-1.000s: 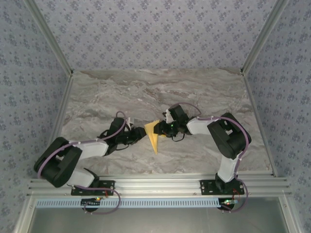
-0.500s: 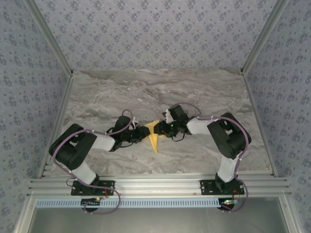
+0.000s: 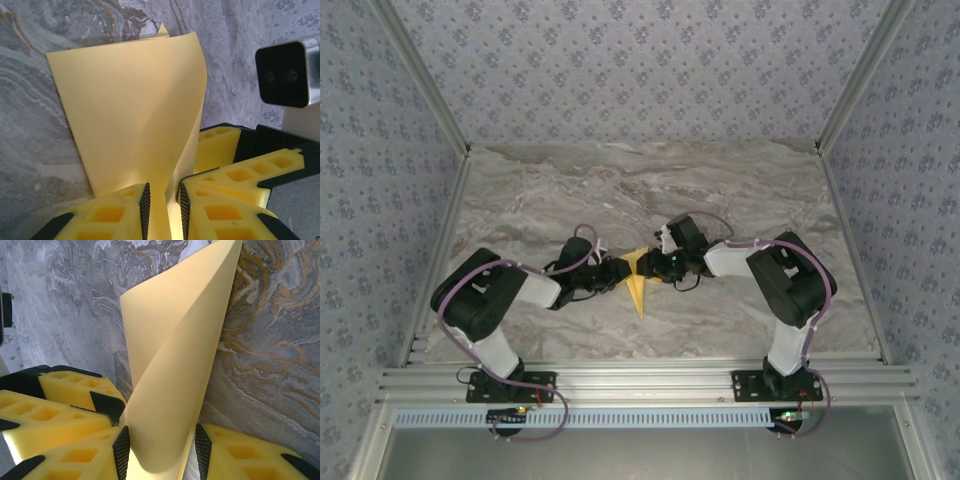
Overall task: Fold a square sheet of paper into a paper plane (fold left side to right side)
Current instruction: Fold the wing for the fifth time at the center of the table.
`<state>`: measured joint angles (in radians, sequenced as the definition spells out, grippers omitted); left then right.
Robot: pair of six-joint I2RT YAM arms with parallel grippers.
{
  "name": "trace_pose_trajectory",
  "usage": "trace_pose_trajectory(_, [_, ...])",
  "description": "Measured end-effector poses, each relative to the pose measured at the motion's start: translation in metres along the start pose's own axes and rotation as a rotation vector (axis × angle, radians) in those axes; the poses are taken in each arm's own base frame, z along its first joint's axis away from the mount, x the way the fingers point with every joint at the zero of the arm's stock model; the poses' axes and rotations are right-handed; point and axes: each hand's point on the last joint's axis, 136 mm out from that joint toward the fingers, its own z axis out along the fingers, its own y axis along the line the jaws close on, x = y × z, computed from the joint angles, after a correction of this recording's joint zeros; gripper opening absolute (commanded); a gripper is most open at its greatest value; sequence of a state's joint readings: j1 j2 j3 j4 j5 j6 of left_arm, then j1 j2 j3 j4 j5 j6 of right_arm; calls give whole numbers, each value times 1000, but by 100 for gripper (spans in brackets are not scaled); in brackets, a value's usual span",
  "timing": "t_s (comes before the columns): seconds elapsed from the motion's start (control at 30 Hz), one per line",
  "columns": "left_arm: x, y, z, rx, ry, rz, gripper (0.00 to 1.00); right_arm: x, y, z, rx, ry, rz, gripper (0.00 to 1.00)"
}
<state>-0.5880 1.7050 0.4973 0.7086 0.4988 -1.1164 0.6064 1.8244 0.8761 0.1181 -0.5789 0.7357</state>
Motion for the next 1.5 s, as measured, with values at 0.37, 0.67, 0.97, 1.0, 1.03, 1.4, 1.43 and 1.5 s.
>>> trace_pose_trajectory(0.37, [-2, 0, 3, 12, 2, -15, 9, 0, 0, 0, -2, 2, 0, 43])
trace_pose_trajectory(0.67, [-1, 3, 3, -4, 1, -11, 0, 0, 0, 0, -7, 4, 0, 45])
trace_pose_trajectory(0.97, [-8, 2, -6, -26, -27, 21, 0, -5, -2, -8, -44, -9, 28, 50])
trace_pose_trajectory(1.0, [-9, 3, -7, -28, -28, 22, 0, -7, -3, -10, -47, -13, 34, 50])
trace_pose_trajectory(1.03, [-9, 4, -7, -31, -29, 23, 0, -8, -3, -11, -50, -19, 41, 50])
trace_pose_trajectory(1.4, [-7, 10, -7, -53, -23, 34, 0, -18, 6, -13, -98, -44, 56, 52])
trace_pose_trajectory(1.43, [-7, 10, -7, -56, -23, 35, 0, -18, 8, -13, -101, -44, 54, 52])
trace_pose_trajectory(1.5, [-7, 11, -7, -61, -25, 39, 0, -19, 10, -14, -108, -46, 55, 52])
